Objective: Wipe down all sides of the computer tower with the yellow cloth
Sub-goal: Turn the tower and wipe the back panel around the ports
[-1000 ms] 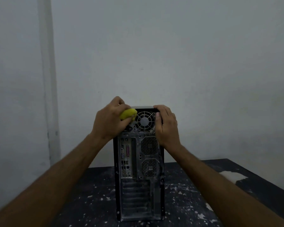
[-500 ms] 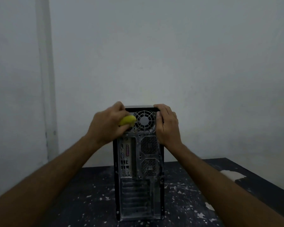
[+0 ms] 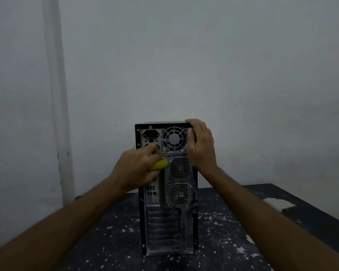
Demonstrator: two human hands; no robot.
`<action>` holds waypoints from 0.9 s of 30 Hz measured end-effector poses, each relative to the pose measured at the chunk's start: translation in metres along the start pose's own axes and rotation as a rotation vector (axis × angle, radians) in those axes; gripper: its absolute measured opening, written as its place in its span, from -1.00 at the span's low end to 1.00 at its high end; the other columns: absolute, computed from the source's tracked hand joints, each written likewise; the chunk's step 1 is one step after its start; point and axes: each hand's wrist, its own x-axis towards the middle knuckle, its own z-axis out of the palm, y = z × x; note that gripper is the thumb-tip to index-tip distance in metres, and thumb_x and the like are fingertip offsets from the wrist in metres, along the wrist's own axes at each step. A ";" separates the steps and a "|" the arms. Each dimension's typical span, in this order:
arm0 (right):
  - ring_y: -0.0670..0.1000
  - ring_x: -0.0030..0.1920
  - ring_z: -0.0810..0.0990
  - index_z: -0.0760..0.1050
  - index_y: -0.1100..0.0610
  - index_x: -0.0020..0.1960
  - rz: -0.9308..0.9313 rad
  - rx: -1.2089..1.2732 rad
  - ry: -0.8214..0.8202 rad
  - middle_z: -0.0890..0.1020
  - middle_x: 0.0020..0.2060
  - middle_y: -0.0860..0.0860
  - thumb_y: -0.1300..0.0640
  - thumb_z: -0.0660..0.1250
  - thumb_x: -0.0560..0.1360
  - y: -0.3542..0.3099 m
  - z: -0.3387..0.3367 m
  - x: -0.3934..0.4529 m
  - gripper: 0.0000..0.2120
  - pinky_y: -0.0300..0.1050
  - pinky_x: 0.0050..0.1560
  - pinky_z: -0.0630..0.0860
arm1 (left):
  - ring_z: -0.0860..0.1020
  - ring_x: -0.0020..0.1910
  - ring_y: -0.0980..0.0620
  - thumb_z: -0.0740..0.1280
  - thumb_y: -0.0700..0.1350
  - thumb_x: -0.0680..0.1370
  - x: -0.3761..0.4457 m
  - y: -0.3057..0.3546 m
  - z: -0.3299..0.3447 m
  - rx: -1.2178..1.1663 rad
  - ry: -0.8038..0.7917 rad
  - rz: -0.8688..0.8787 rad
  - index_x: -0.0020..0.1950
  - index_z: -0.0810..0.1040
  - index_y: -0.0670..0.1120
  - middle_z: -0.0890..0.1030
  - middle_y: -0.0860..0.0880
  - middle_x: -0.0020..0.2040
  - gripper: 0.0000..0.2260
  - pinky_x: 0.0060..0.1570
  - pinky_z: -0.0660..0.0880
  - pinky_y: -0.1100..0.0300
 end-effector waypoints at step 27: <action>-0.12 -0.17 0.60 0.56 0.12 0.12 0.061 0.235 -0.125 0.62 -0.15 -0.05 -0.05 0.37 0.62 -0.054 -0.023 -0.043 -0.76 -0.27 -0.22 0.53 | 0.57 -0.24 0.11 0.49 -0.07 0.57 0.038 0.059 0.001 -0.954 0.228 -0.705 0.18 0.36 -0.08 0.53 -0.08 -0.02 -0.66 -0.32 0.52 0.25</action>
